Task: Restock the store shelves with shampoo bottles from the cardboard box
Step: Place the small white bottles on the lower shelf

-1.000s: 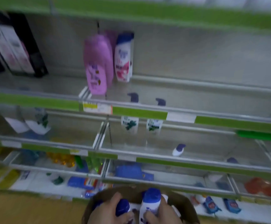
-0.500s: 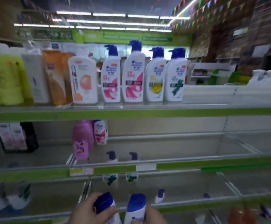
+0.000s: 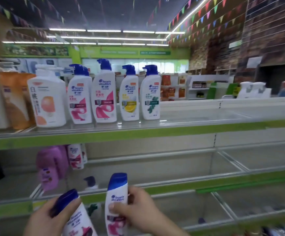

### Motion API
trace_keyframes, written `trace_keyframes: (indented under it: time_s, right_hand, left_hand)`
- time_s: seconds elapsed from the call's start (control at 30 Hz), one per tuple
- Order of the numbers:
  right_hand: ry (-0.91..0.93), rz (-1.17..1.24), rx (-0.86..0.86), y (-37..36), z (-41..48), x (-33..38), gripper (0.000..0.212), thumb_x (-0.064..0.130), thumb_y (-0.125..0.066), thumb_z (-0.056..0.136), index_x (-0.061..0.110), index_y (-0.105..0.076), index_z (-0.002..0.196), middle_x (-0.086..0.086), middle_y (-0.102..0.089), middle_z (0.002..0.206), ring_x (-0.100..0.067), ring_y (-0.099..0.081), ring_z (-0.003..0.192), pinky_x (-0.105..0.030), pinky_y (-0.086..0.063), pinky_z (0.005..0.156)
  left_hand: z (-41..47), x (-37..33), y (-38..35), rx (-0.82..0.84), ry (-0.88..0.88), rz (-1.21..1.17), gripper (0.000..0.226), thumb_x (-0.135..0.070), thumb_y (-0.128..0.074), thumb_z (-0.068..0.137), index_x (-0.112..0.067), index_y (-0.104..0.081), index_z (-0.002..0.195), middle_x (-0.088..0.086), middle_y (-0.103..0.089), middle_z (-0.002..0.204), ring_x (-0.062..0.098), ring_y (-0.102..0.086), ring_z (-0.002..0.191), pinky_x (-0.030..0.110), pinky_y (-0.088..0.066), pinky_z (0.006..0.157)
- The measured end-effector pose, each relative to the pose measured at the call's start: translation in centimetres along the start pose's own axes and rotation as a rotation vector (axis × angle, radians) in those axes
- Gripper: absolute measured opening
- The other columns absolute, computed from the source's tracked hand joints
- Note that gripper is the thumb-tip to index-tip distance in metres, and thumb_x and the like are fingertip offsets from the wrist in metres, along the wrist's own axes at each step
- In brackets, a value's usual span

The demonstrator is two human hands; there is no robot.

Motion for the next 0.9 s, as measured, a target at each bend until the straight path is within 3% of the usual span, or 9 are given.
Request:
trace_keyframes:
  time_s: [0.1, 0.17, 0.23, 0.3, 0.4, 0.53, 0.6, 0.7, 0.9]
  right_hand:
    - [0.029, -0.011, -0.008, 0.2, 1.1, 1.6, 0.026, 0.034, -0.083, 0.074, 0.024, -0.074, 0.096, 0.012, -0.078, 0.088, -0.001, -0.073, 0.073, -0.024, -0.06, 0.066]
    - [0.041, 0.0, -0.013, 0.0, 2.2, 2.7, 0.017, 0.025, -0.081, 0.08, 0.023, -0.072, 0.094, 0.014, -0.077, 0.079, 0.002, -0.068, 0.059, -0.014, -0.049, 0.048]
    - [0.045, -0.014, -0.042, -0.7, 3.7, 3.8, 0.012, 0.019, -0.078, 0.085, 0.018, -0.071, 0.094, 0.009, -0.075, 0.07, 0.0, -0.064, 0.05, -0.015, -0.045, 0.044]
    - [0.036, -0.028, -0.087, -1.8, 5.3, 4.8, 0.011, 0.018, -0.075, 0.087, 0.013, -0.069, 0.095, 0.005, -0.073, 0.069, -0.004, -0.063, 0.046, -0.018, -0.046, 0.042]
    - [0.018, -0.021, -0.179, -4.0, 8.1, 6.1, 0.022, 0.02, -0.077, 0.085, 0.012, -0.065, 0.102, -0.001, -0.073, 0.082, -0.01, -0.066, 0.05, -0.021, -0.048, 0.044]
    - [-0.015, 0.0, -0.281, -7.3, 12.4, 7.0, 0.033, 0.019, -0.08, 0.082, 0.012, -0.058, 0.105, -0.003, -0.071, 0.089, -0.015, -0.071, 0.055, -0.023, -0.051, 0.044]
    - [-0.012, -0.054, -0.312, -8.8, 14.5, 7.2, 0.032, 0.023, -0.08, 0.083, 0.013, -0.056, 0.103, -0.003, -0.071, 0.092, -0.021, -0.074, 0.067, -0.031, -0.059, 0.056]
    - [-0.024, -0.138, -0.332, -10.9, 17.5, 7.1, 0.028, 0.027, -0.076, 0.086, 0.015, -0.057, 0.103, -0.003, -0.071, 0.096, -0.024, -0.072, 0.084, -0.046, -0.061, 0.078]
    - [-0.044, -0.267, -0.345, -13.8, 21.4, 6.8, 0.027, 0.017, -0.069, 0.09, 0.016, -0.055, 0.112, -0.002, -0.07, 0.102, -0.023, -0.07, 0.089, -0.037, -0.06, 0.077]
  left_hand:
    - [0.8, -0.2, 1.3, -0.041, 0.053, 0.013, 0.026, -0.039, -0.087, 0.061, -0.029, -0.073, 0.08, -0.02, -0.073, 0.064, 0.003, -0.068, 0.072, 0.019, -0.048, 0.058]
    - [1.3, -0.3, 2.2, -0.041, 0.026, 0.029, 0.019, -0.027, -0.087, 0.07, -0.024, -0.073, 0.083, -0.02, -0.074, 0.068, -0.001, -0.069, 0.064, 0.009, -0.047, 0.053]
    - [1.9, 0.1, 3.2, -0.009, 0.011, 0.0, 0.019, -0.018, -0.085, 0.074, -0.018, -0.073, 0.089, -0.016, -0.076, 0.075, -0.004, -0.069, 0.065, 0.008, -0.046, 0.053]
    - [2.4, 0.5, 4.2, -0.004, 0.019, -0.071, 0.024, -0.014, -0.086, 0.073, -0.015, -0.07, 0.092, -0.01, -0.078, 0.08, 0.001, -0.071, 0.066, 0.015, -0.051, 0.058]
    - [3.1, 1.6, 6.3, 0.005, 0.052, -0.12, 0.035, -0.019, -0.09, 0.067, -0.017, -0.065, 0.091, -0.008, -0.078, 0.083, 0.008, -0.072, 0.066, 0.026, -0.05, 0.062]
    - [4.3, 3.3, 9.5, 0.003, 0.084, -0.141, 0.051, -0.042, -0.091, 0.048, -0.022, -0.066, 0.087, -0.008, -0.078, 0.081, 0.005, -0.071, 0.063, 0.013, -0.047, 0.053]
    - [4.8, 4.1, 11.3, -0.017, 0.083, -0.151, 0.05, -0.053, -0.086, 0.043, -0.031, -0.066, 0.083, -0.008, -0.077, 0.079, 0.004, -0.067, 0.058, 0.013, -0.047, 0.051]
    - [5.6, 5.3, 13.9, -0.066, 0.071, -0.138, 0.048, -0.065, -0.08, 0.044, -0.043, -0.062, 0.083, -0.012, -0.076, 0.081, 0.009, -0.064, 0.061, 0.024, -0.046, 0.059]
    - [6.6, 6.7, 17.4, -0.124, 0.093, -0.155, 0.049, -0.064, -0.081, 0.042, -0.044, -0.062, 0.083, -0.012, -0.076, 0.084, 0.028, -0.068, 0.08, 0.039, -0.052, 0.073]
Point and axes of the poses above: each hand's wrist, its own z-axis towards the middle knuckle, its own y-axis out of the back of the hand, x = y × z, the point moved 6 cm from there along z, towards the middle knuckle
